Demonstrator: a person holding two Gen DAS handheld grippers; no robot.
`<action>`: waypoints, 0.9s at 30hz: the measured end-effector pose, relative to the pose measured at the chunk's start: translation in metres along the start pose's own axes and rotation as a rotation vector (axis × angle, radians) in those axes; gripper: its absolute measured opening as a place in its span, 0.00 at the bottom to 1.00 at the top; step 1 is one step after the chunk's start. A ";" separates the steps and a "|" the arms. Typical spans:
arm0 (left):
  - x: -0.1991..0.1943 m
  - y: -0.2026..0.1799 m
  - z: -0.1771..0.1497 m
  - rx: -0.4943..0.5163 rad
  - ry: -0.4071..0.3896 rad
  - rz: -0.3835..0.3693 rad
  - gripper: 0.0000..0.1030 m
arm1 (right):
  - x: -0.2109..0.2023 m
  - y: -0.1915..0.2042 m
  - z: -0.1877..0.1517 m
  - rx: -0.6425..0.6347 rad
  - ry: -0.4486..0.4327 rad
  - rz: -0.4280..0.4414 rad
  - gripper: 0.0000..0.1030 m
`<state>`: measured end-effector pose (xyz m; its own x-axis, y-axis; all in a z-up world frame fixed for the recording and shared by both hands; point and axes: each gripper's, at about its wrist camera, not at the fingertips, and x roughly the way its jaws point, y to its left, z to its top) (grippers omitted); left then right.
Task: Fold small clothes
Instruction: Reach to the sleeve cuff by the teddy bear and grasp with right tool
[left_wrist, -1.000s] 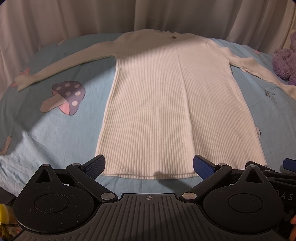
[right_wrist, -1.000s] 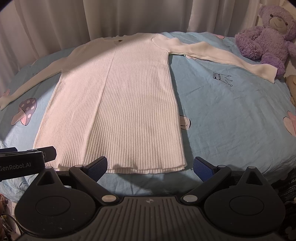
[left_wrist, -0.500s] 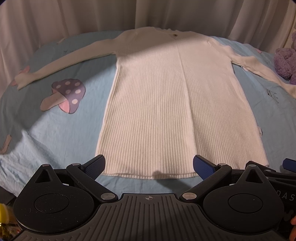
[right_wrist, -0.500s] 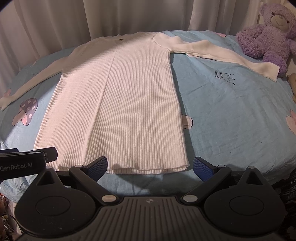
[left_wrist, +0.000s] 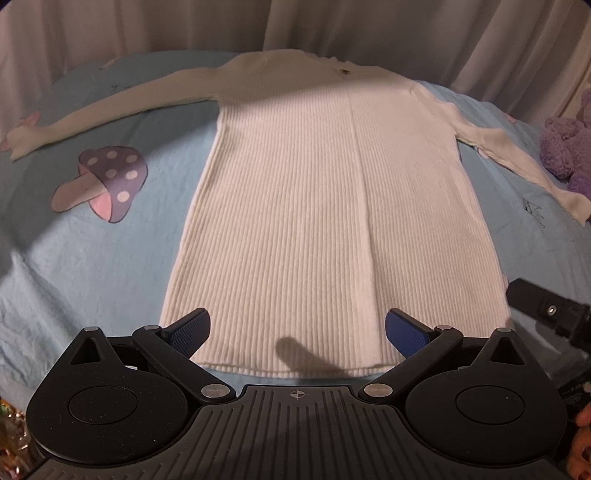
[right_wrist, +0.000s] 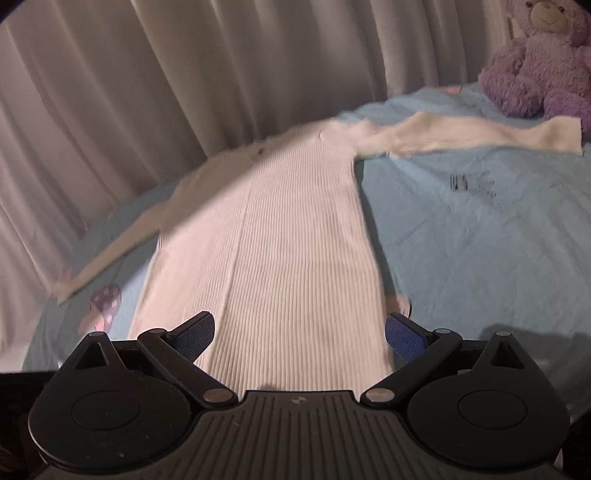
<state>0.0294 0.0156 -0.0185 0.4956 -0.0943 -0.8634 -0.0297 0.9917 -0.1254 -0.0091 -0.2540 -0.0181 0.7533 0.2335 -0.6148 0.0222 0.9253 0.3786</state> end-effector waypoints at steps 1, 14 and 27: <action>0.002 0.002 0.003 -0.019 -0.012 -0.017 1.00 | -0.002 -0.014 0.007 0.005 -0.111 0.024 0.96; 0.045 0.007 0.053 -0.151 -0.055 0.018 1.00 | 0.078 -0.276 0.121 0.741 -0.342 -0.152 0.55; 0.079 -0.008 0.091 -0.191 -0.044 0.041 1.00 | 0.114 -0.324 0.136 0.832 -0.392 -0.225 0.08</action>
<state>0.1474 0.0086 -0.0412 0.5283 -0.0462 -0.8478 -0.2129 0.9594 -0.1849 0.1588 -0.5679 -0.1172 0.8381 -0.1811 -0.5146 0.5415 0.3908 0.7444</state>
